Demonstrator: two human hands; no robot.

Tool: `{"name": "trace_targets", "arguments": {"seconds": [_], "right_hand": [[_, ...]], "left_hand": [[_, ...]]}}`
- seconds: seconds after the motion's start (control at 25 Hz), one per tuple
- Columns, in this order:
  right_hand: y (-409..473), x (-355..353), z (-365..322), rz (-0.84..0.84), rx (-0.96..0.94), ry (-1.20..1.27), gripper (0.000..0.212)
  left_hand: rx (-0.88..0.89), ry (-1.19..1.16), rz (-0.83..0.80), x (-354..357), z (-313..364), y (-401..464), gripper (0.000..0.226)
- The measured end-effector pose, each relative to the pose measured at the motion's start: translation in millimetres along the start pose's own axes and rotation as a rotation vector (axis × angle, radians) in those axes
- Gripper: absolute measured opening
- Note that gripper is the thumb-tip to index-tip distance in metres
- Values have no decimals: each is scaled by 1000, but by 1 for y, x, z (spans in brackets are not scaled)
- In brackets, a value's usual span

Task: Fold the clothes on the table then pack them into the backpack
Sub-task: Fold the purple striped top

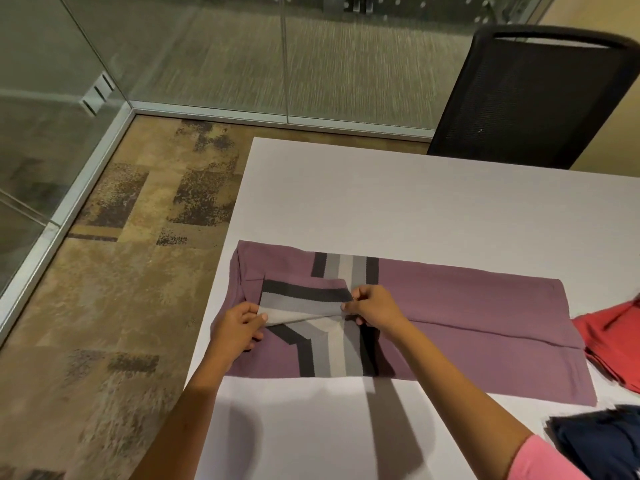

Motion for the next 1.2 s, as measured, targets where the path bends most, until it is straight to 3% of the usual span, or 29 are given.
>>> {"name": "trace_targets", "arguments": {"seconds": [0.12,0.2,0.32,0.44,0.48,0.56,0.64,0.72,0.8,1.0,1.12,1.2], "right_hand": [[-11,2,-8,33,-220,-227,13],[-25,10,-15,0,-308,-209,30],[-36,26,-10,-111,-221,-56,44],[-29,30,-2,-85,-163,65,19],[-27,27,-3,-51,-185,21,11],[-29,23,-7,13,-266,-140,16],[-35,23,-6,21,-335,-296,27],[-41,27,2,-8,-330,-523,23],[-47,22,12,28,-273,-690,18],[-57,-8,9,284,-240,-491,21],[-53,-16,8,365,-240,-526,28],[-45,-18,16,325,-199,-598,36]], "left_hand": [[123,148,6,-2,3,-6,18],[159,77,-94,4,5,-15,29],[66,-218,-257,18,-4,-26,32],[52,-264,-241,22,-8,-30,29],[66,-220,-225,22,-8,-31,25],[117,-64,-193,19,-7,-29,16],[206,182,-180,16,-8,-28,30],[277,356,-166,14,-8,-32,41],[286,379,-70,3,-4,-36,40],[334,281,368,-36,43,-24,20],[207,274,362,-33,55,13,34],[169,254,305,-25,62,31,44]]}}
Point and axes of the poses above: each hand's wrist, its own y-axis towards the middle knuckle, its own x-axis out of the palm, z = x × y, the point moved 10 cm from there along y, towards the middle knuckle, and after that the axes turned 6 degrees about -x, right-handed, at the moved point
